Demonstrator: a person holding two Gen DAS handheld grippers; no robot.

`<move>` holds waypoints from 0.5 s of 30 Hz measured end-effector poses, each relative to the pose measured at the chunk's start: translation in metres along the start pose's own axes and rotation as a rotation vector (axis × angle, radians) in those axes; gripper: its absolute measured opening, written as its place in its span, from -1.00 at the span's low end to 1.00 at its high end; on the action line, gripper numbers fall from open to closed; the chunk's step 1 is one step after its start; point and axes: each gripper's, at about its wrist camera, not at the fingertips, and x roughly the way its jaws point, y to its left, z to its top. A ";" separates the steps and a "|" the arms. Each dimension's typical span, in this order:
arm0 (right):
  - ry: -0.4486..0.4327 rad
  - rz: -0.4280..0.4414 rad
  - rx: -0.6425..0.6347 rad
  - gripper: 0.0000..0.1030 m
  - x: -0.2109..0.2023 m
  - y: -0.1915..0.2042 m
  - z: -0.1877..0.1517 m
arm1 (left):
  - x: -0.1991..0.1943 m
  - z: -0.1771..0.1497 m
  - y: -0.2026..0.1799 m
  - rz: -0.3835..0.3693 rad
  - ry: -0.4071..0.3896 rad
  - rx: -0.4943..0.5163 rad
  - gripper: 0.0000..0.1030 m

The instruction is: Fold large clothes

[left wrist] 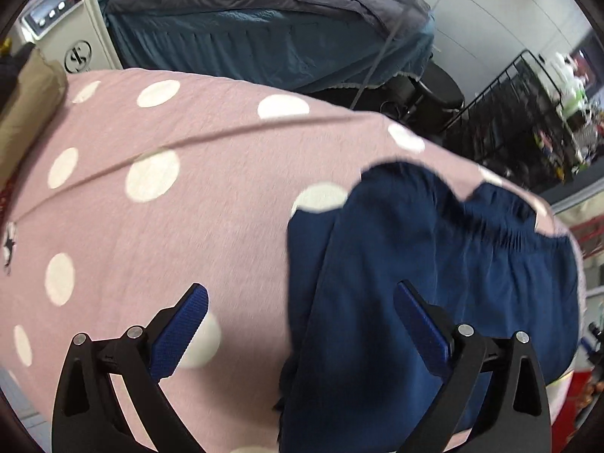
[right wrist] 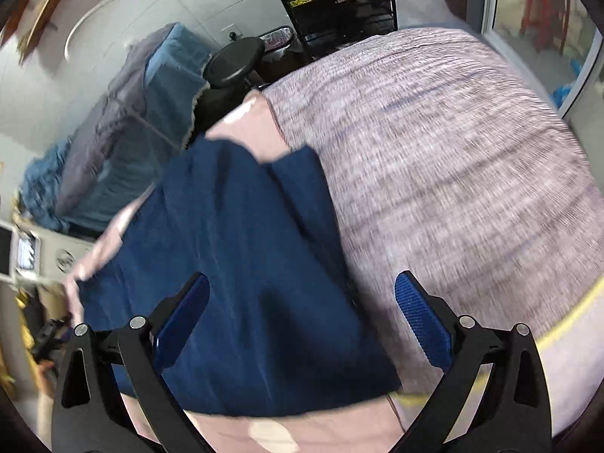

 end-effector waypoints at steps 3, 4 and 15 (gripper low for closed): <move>-0.001 -0.073 -0.013 0.88 -0.007 0.003 -0.026 | -0.018 -0.036 -0.005 0.036 -0.012 0.026 0.87; 0.005 -0.100 -0.012 0.88 -0.008 0.005 -0.031 | -0.022 -0.046 -0.008 0.054 -0.019 0.027 0.87; 0.085 -0.206 -0.329 0.88 0.007 0.112 -0.119 | -0.032 -0.139 -0.103 0.100 0.041 0.216 0.87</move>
